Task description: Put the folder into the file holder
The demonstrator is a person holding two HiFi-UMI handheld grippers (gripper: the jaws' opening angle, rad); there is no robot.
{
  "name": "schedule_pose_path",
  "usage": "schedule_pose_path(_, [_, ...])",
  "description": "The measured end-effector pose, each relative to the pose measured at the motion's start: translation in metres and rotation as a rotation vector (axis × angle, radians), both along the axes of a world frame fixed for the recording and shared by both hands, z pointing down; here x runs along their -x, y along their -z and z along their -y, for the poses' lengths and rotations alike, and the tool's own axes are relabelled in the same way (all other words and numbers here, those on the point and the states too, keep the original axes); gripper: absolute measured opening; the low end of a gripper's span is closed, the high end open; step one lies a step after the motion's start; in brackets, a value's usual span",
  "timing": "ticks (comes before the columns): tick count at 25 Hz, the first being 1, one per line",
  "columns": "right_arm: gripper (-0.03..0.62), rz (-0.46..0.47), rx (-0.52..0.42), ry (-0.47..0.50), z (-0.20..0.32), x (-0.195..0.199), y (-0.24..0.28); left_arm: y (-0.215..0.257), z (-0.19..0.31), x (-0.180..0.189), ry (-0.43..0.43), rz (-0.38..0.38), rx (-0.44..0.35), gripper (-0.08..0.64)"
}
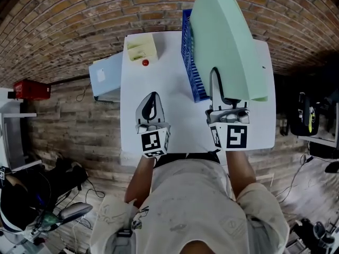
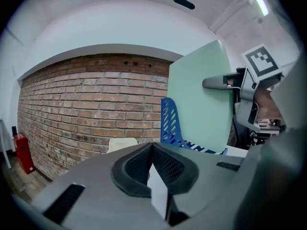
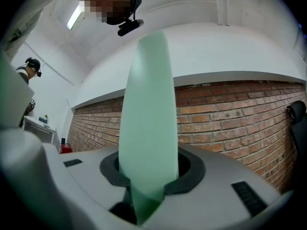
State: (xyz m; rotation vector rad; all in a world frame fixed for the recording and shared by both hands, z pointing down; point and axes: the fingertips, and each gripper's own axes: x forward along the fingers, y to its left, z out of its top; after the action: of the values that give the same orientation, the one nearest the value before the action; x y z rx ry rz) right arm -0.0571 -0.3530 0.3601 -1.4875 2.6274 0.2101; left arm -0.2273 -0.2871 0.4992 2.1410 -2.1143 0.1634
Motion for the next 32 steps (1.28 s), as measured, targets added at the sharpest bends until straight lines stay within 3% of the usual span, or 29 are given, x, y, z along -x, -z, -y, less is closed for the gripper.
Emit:
schedule_pose_path(10, [0.141, -0.003, 0.096, -0.007, 0.017, -0.001, -0.035, -0.014, 0.008, -0.012, -0.01, -0.012, 0.036, 0.014])
schedule_pose_path(21, [0.146, -0.079, 0.19, -0.011, 0.024, 0.007, -0.093, -0.019, 0.011, -0.01, -0.004, -0.013, 0.053, 0.014])
schedule_pose_path(26, [0.152, -0.136, 0.283, -0.04, 0.024, 0.01, -0.125, -0.022, 0.013, -0.011, -0.012, -0.016, 0.056, 0.014])
schedule_pose_path(32, [0.153, -0.189, 0.262, -0.034, 0.02, 0.02, -0.129, -0.025, 0.011, -0.012, -0.019, -0.024, 0.061, 0.014])
